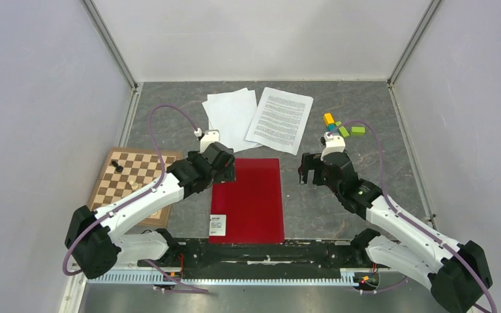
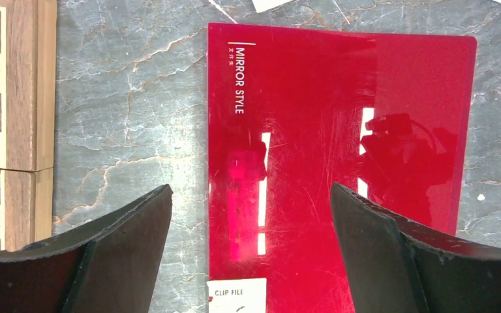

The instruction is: Put the files into the folder

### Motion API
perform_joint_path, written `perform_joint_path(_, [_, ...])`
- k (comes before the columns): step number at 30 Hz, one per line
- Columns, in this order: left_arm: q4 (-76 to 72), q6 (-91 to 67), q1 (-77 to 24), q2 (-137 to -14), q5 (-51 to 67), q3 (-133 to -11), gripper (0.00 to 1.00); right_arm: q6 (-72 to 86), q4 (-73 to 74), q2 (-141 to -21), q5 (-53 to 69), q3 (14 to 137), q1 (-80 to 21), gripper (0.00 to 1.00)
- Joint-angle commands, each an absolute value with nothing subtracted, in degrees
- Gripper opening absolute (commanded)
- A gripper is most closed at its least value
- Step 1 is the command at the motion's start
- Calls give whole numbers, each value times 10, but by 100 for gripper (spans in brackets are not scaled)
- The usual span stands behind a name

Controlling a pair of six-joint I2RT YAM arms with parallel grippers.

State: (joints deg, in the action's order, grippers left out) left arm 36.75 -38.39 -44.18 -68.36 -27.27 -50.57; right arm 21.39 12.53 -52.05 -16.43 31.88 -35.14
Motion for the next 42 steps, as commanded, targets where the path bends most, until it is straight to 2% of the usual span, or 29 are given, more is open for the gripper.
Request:
perform_joint_path(1, [356, -413, -437, -657, -281, -502, 97, 209, 95, -526, -150, 312, -352, 98])
perform_joint_path(14, [333, -439, -421, -671, -217, -440, 97, 213, 58, -538, -68, 277, -352, 98])
perform_joint_path(32, [176, -527, -423, -707, -106, -304, 97, 251, -14, -559, 34, 212, -352, 98])
perform_joint_path(42, [121, -595, -493, -769, -111, -342, 97, 247, -26, -574, 31, 208, -352, 98])
